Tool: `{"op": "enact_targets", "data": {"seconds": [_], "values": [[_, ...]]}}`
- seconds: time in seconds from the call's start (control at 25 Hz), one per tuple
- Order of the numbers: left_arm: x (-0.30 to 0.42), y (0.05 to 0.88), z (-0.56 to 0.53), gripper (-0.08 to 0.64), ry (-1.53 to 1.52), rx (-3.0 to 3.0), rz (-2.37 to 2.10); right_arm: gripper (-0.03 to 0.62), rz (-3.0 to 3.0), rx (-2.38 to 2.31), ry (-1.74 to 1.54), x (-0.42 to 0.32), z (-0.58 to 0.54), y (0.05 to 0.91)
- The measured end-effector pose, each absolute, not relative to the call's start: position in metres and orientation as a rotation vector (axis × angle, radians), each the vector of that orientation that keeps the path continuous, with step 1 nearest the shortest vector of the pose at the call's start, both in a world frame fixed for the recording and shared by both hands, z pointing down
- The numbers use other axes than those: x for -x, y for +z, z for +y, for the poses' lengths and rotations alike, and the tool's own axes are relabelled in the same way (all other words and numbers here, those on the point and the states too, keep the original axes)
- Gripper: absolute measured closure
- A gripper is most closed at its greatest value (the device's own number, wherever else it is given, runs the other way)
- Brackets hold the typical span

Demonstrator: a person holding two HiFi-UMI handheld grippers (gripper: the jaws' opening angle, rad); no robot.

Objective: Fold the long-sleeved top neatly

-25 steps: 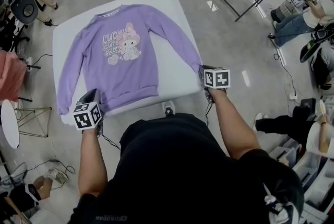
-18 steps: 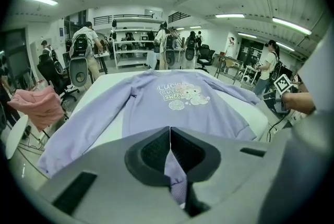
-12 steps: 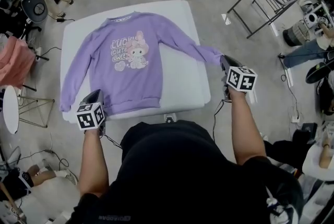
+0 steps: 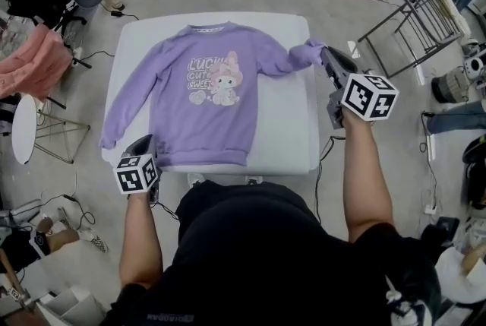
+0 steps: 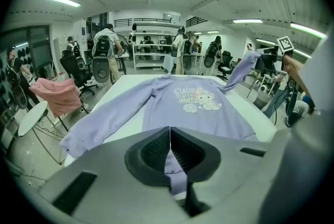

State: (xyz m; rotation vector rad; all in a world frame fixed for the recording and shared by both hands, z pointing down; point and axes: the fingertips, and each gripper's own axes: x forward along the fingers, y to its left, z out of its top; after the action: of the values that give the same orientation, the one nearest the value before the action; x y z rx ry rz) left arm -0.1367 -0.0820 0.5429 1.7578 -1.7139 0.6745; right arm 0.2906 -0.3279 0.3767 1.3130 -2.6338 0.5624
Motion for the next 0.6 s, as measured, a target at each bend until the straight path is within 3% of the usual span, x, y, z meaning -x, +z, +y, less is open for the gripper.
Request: {"op": "enact_targets", "data": {"seconds": [0.6], "values": [[0.244,0.533,-0.066,0.552,0.628,-1.714,-1.77,0.569,-2.598,-0.896,0.429,-0.026,-0.35,0.374]]}}
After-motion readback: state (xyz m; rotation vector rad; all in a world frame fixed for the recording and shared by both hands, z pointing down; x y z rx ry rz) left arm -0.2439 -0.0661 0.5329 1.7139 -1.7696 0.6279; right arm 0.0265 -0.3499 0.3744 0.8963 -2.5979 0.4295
